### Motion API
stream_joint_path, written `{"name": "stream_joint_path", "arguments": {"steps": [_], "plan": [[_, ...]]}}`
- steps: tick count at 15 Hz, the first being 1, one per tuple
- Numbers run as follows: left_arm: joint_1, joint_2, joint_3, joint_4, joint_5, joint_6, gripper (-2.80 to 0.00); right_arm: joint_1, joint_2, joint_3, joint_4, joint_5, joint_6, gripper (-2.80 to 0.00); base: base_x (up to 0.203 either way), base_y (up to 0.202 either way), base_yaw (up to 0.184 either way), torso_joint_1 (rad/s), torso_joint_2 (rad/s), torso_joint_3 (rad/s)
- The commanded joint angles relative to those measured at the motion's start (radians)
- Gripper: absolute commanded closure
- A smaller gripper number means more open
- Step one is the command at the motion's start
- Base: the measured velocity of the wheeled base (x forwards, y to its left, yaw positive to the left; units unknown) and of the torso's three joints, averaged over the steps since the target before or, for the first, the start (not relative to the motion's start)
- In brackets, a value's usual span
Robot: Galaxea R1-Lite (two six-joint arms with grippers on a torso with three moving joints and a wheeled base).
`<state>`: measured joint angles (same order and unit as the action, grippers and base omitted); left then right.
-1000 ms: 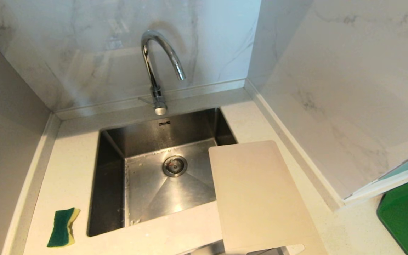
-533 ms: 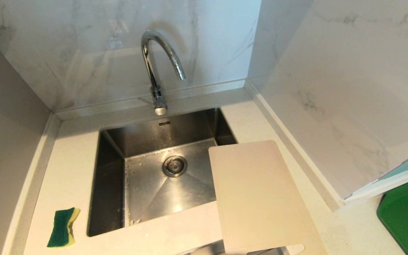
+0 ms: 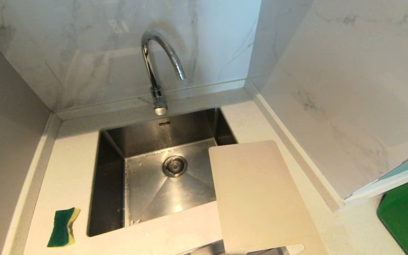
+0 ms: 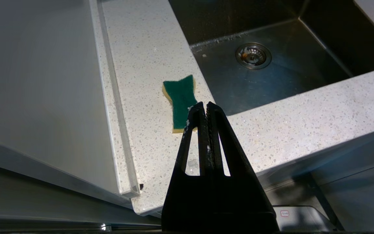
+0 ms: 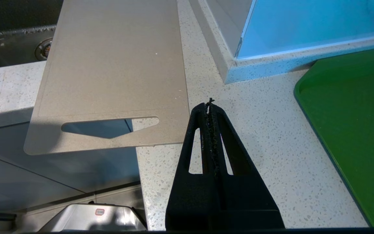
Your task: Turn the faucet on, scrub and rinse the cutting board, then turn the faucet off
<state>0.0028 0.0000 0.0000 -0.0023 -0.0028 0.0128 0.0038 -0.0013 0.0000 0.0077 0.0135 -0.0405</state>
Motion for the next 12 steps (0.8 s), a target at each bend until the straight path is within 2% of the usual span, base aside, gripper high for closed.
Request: {"name": "stream_joint_path", "arguments": {"steps": [1,12], "plan": [[0.0,-0.002,0.003,0.0,0.0,0.0,0.0,0.001,0.001,0.002,0.0,0.0,-0.001,0.0,0.0,0.0,0.0,0.0,0.0,0.0],[0.0,-0.002,0.003,0.0,0.0,0.0,0.0,0.001,0.001,0.002,0.0,-0.001,-0.001,0.0,0.0,0.0,0.0,0.0,0.0,0.0]]}}
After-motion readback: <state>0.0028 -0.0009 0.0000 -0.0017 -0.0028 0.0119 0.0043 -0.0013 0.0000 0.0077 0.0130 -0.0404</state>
